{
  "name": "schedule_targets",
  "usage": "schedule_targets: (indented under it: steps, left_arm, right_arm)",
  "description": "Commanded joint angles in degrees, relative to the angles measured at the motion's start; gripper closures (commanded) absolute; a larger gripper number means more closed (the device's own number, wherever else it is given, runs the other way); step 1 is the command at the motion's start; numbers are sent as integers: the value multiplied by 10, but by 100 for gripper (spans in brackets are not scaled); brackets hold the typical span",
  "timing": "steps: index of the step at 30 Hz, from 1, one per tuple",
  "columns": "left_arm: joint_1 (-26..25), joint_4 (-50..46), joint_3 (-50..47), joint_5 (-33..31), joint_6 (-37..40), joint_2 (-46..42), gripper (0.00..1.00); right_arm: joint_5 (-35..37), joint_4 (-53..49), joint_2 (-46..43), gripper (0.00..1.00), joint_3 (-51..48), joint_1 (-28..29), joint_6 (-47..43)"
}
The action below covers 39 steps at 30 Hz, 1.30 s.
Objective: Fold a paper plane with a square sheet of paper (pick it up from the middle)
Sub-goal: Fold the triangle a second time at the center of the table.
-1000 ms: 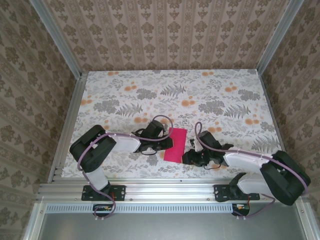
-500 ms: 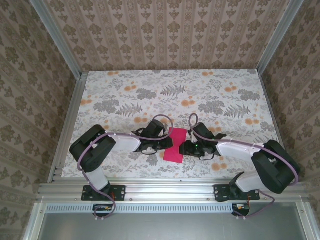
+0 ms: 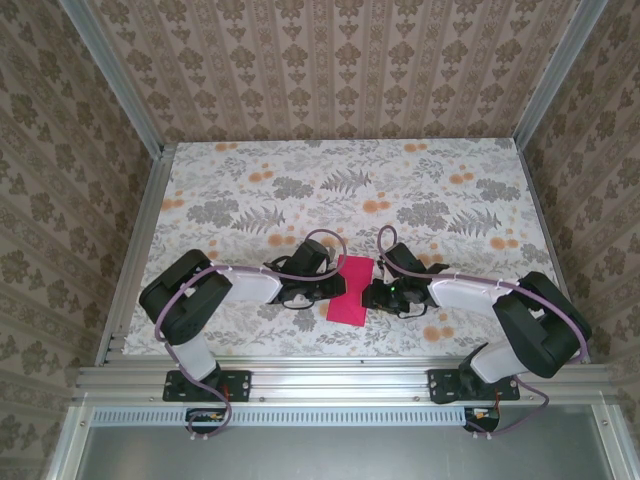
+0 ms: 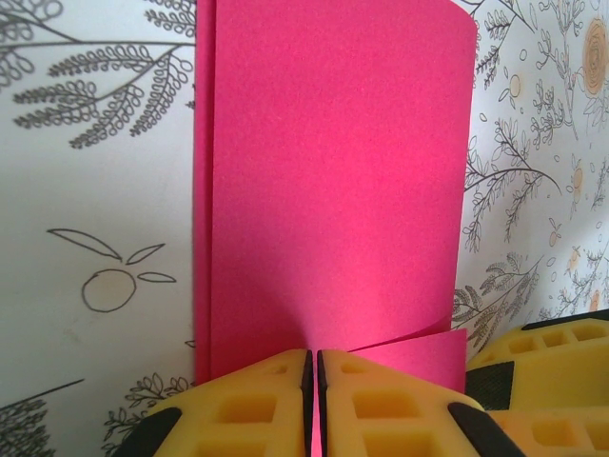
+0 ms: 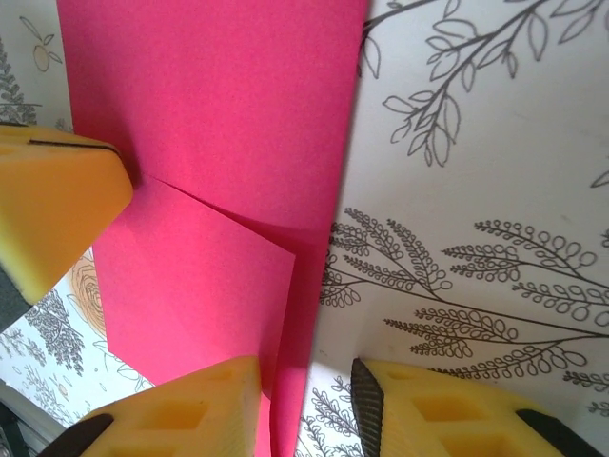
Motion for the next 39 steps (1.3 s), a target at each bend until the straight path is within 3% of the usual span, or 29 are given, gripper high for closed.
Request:
schedule_targets:
  steps: [1,17,24,33,39]
  left_arm:
    - [-5,-26,4,-11,2,-6,87]
    - [-6,-31,9,-10,3,-5,86]
    - [-5,-35,9,-12,3,-9,86]
    - [-5,-51,11,-21,7,-19,86]
    - [-4,-56,14,-22,9,-21,86]
  right_arm:
    - [-7,81,28,69,5,7,12]
    - [-16,97,17,71,-2,1,35]
    - [-17,100,28,66,-5,-4,39]
    - [18,80,-22,60,-35,-18,32]
    - [-24,119,15,59,-33,-21,34]
